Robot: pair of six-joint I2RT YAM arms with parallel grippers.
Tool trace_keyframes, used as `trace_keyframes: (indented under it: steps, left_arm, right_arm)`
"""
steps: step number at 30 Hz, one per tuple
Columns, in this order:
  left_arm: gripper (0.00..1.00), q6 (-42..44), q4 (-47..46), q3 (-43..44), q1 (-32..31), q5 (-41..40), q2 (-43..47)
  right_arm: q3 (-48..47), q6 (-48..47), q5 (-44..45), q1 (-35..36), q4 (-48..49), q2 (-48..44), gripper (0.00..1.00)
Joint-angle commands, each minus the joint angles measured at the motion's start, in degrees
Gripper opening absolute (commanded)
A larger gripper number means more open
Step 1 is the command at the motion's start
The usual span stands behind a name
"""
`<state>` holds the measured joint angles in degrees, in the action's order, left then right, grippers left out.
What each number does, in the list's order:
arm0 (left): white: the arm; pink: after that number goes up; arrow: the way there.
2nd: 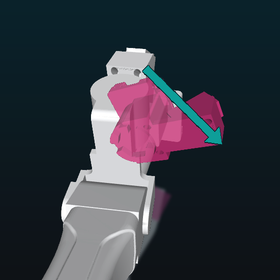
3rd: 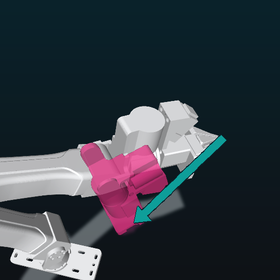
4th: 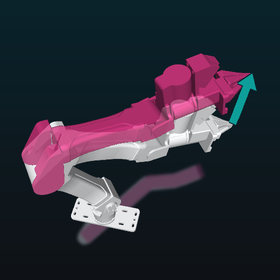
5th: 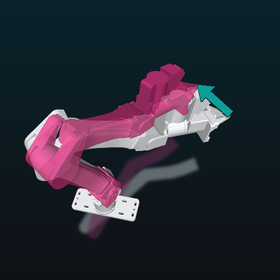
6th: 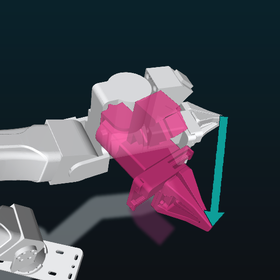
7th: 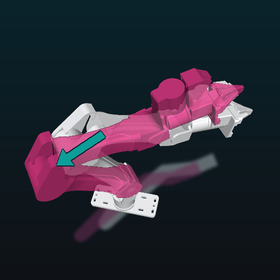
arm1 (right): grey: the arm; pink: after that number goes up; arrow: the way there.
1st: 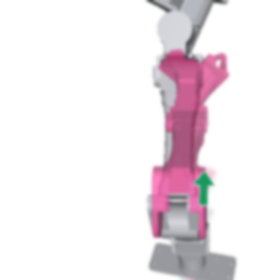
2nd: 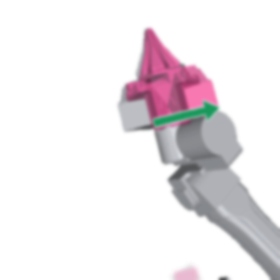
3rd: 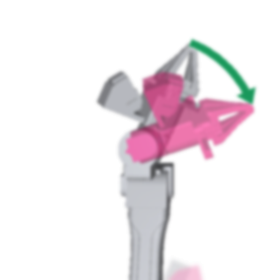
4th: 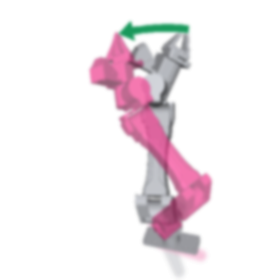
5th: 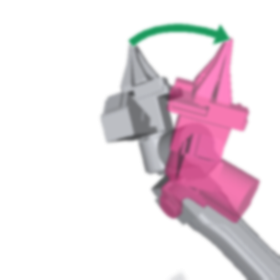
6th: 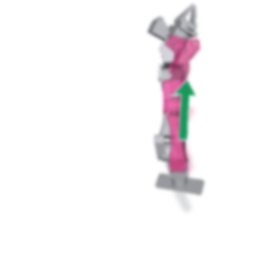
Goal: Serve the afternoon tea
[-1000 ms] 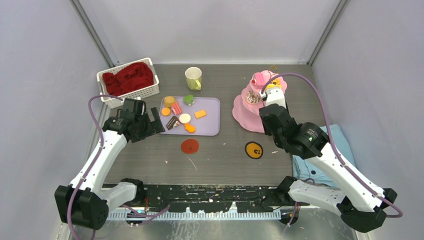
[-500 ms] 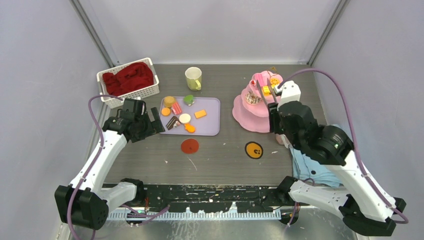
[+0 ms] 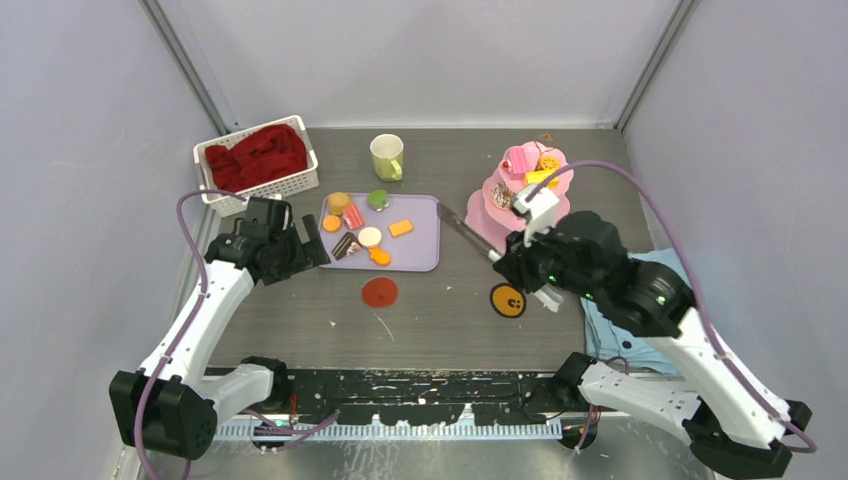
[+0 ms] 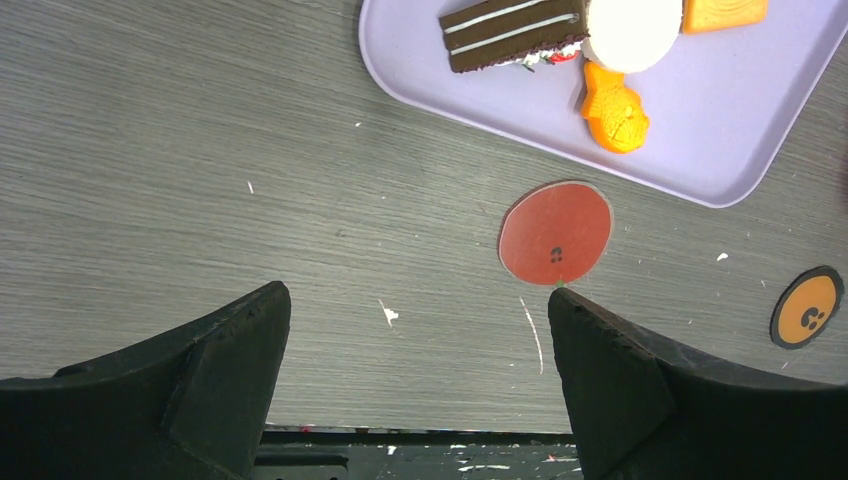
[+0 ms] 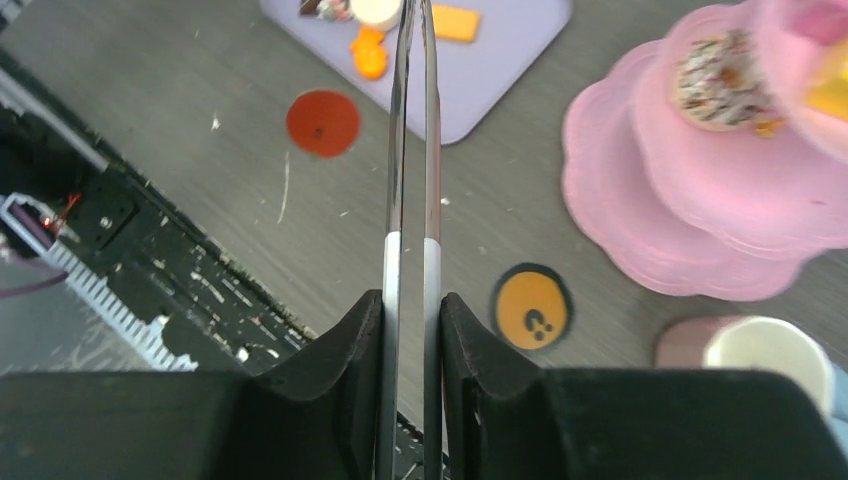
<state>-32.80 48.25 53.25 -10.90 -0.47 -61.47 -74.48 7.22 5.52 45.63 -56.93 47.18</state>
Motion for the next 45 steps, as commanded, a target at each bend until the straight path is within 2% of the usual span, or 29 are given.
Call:
trace_keyframes:
  steps: [1, 6, 11, 16, 22, 35, 45]
  left_arm:
    - [1.00, -0.3, -1.2, 1.3, 0.1, -0.2, 2.0]
    - [0.99, -0.6, 1.5, 1.1, 3.3, -1.1, 3.8]
    - [0.99, -0.9, 1.8, 0.7, 6.1, 0.6, 5.1]
    - [0.99, -0.9, 1.8, 0.3, 6.1, 1.5, 4.8]
    - [0.99, -0.5, 1.5, -0.1, 6.1, 2.0, 4.6]
    - [0.99, 1.3, 1.9, 1.3, 6.1, 1.0, 3.7]
    - [0.99, 1.8, 1.3, 1.3, 6.1, 1.2, 2.5]
  right_arm:
    - [5.2, 0.4, -8.4, 0.4, 12.3, 3.7, 0.17]
    - [9.7, 4.2, -4.5, 2.5, 20.3, 8.0, 0.24]
    - [10.2, 6.3, 2.8, 5.7, 26.1, 17.9, 0.32]
    - [8.8, 6.2, 2.7, 5.8, 32.2, 26.4, 0.40]
    - [5.1, 4.8, 1.1, 6.1, 37.8, 34.3, 0.43]
    - [-3.2, 3.0, -0.2, 6.1, 42.9, 47.5, 0.52]
    - [-8.5, 2.6, -0.2, 6.2, 43.1, 54.7, 0.54]
